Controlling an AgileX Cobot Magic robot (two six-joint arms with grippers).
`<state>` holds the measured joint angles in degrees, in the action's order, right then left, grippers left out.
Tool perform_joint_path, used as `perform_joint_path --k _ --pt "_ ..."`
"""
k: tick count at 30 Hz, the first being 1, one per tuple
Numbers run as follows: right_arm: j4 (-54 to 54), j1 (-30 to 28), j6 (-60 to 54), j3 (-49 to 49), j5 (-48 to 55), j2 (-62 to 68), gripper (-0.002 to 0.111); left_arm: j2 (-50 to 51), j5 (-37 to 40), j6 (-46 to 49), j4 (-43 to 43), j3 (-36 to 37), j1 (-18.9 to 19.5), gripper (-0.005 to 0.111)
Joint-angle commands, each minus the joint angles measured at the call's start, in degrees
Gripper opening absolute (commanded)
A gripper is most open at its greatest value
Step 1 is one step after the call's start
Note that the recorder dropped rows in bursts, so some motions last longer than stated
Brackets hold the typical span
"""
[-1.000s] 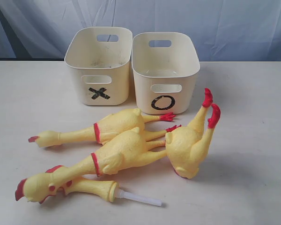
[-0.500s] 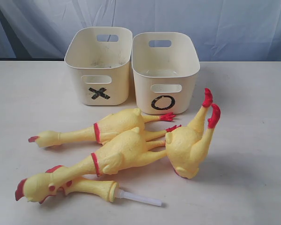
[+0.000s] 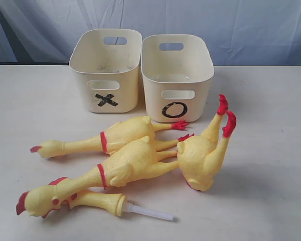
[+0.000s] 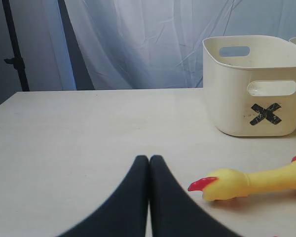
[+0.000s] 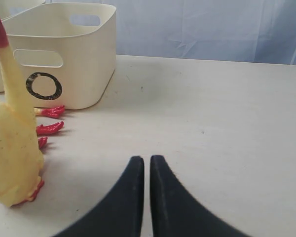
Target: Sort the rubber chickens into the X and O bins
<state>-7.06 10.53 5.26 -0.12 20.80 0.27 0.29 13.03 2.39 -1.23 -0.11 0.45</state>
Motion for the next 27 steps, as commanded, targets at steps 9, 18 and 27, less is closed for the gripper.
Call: perform_joint_path --k 9,18,27 --pt "0.1 0.0 -0.1 0.1 -0.1 -0.3 0.006 -0.3 -7.9 -0.4 -8.7 0.1 0.0 0.000" --pt "0.1 0.0 -0.1 0.1 -0.1 -0.3 0.006 -0.3 -18.2 -1.7 -17.9 0.1 0.0 0.000" --pt "0.1 0.0 -0.1 0.1 -0.1 -0.3 0.006 -0.3 -28.6 -11.8 -28.1 0.1 0.0 0.000"
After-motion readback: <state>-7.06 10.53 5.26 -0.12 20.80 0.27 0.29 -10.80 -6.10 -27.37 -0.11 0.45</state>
